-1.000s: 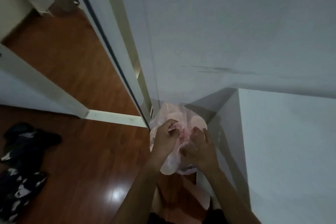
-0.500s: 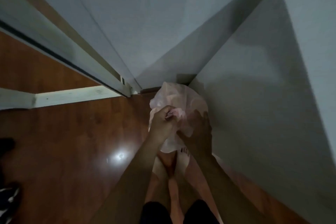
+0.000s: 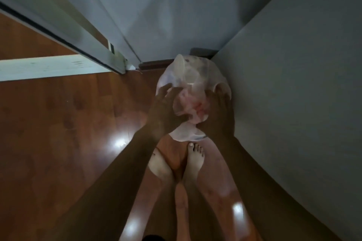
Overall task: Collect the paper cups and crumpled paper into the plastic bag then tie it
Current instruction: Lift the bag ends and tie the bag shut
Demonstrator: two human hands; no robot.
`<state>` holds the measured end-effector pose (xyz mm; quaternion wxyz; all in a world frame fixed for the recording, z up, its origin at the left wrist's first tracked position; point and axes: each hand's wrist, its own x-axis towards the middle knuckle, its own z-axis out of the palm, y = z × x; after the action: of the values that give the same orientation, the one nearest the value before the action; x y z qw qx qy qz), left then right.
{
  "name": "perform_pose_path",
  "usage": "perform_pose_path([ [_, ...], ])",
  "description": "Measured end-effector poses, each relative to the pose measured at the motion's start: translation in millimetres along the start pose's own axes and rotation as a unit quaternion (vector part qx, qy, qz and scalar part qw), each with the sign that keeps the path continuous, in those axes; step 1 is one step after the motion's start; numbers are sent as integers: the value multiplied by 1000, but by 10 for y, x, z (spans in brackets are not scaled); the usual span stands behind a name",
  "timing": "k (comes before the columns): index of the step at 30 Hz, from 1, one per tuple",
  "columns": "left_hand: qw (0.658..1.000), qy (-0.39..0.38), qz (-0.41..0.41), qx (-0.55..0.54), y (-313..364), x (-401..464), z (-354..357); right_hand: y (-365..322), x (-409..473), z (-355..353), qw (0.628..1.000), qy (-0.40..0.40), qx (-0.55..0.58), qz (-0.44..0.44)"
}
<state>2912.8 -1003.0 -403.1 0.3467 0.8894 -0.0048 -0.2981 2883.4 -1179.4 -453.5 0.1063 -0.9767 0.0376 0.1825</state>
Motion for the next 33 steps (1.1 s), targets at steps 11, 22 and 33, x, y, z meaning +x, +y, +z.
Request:
perform_pose_path([
  [11, 996, 3, 56, 72, -205, 395, 446, 194, 185, 490, 994, -82, 33, 58],
  [22, 990, -21, 80, 116, -659, 872, 859, 261, 456, 1038, 985, -143, 33, 96],
  [33, 995, -49, -16, 84, -1018, 1234, 1326, 359, 661, 1443, 983, -148, 44, 95],
])
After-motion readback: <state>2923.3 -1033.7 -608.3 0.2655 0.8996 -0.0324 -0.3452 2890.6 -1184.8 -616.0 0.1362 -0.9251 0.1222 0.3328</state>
